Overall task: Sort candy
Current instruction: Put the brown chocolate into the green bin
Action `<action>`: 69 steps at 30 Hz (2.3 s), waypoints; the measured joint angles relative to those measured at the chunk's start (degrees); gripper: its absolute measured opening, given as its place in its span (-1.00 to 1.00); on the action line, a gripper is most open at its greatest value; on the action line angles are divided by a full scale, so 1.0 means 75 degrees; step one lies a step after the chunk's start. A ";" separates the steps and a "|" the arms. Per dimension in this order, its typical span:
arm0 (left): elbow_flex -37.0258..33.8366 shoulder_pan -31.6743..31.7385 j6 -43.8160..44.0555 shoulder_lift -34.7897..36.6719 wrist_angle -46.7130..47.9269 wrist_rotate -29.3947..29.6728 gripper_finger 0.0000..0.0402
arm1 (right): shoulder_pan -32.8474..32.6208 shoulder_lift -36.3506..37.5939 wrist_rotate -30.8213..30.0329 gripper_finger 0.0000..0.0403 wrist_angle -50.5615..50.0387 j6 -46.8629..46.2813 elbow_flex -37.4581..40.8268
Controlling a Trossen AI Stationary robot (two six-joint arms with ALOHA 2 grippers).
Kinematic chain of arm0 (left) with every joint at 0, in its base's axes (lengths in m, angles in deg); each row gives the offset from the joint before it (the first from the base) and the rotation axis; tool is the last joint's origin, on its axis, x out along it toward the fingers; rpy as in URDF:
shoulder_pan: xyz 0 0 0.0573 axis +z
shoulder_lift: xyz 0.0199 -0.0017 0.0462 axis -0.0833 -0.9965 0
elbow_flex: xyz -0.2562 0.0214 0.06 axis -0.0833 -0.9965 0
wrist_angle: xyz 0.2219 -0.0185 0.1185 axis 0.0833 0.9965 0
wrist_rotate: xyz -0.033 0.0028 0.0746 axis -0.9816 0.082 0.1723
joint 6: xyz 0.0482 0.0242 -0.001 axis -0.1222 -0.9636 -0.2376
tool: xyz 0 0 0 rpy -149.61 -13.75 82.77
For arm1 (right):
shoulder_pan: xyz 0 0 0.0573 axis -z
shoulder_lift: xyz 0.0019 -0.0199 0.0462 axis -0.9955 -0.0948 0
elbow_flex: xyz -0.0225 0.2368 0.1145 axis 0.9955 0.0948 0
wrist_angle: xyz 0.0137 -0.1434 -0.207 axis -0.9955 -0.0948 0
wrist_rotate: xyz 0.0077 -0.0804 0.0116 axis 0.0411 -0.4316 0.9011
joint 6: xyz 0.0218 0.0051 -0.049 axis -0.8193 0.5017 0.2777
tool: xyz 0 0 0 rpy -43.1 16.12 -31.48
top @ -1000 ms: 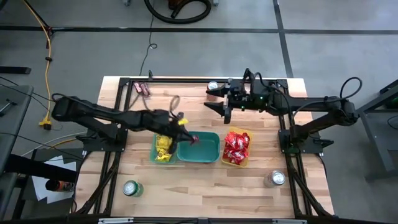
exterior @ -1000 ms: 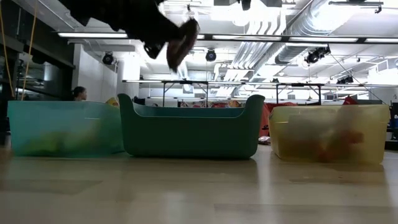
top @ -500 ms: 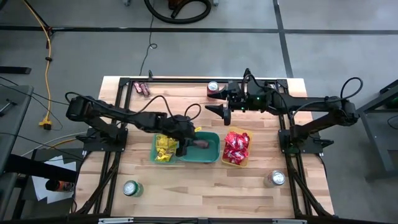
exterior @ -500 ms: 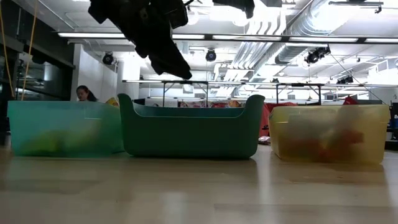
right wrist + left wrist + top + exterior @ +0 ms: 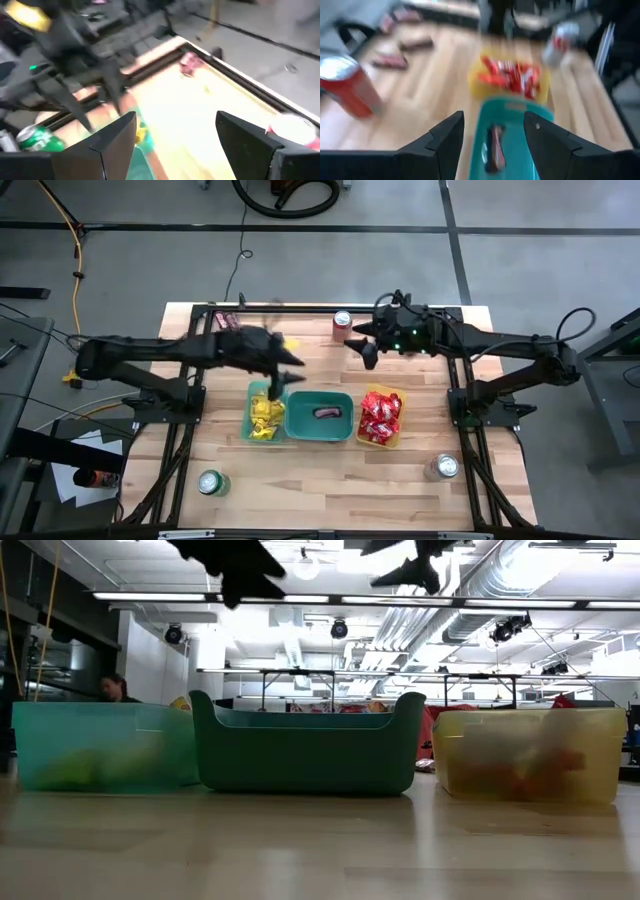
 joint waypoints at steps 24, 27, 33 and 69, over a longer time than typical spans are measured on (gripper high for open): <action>-0.2125 0.0767 0.1338 0.3109 -0.1884 0.0493 -0.04 | 0.3897 -0.1961 -0.1098 0.33 -0.5869 -0.0078 0.0009; -0.2125 0.0767 0.1338 0.3106 -0.1880 0.0494 -0.04 | 0.4191 -0.2237 -0.0662 0.33 -0.5593 0.0507 0.0009; -0.2125 0.0767 0.1394 0.3106 -0.1876 0.0490 -0.04 | 0.4498 -0.2566 -0.0297 0.33 -0.5088 0.0970 0.0169; -0.2113 0.0688 0.1592 0.3115 -0.1878 0.0694 -0.04 | 0.4414 -0.1625 0.0113 -0.85 -0.3550 0.0963 0.1941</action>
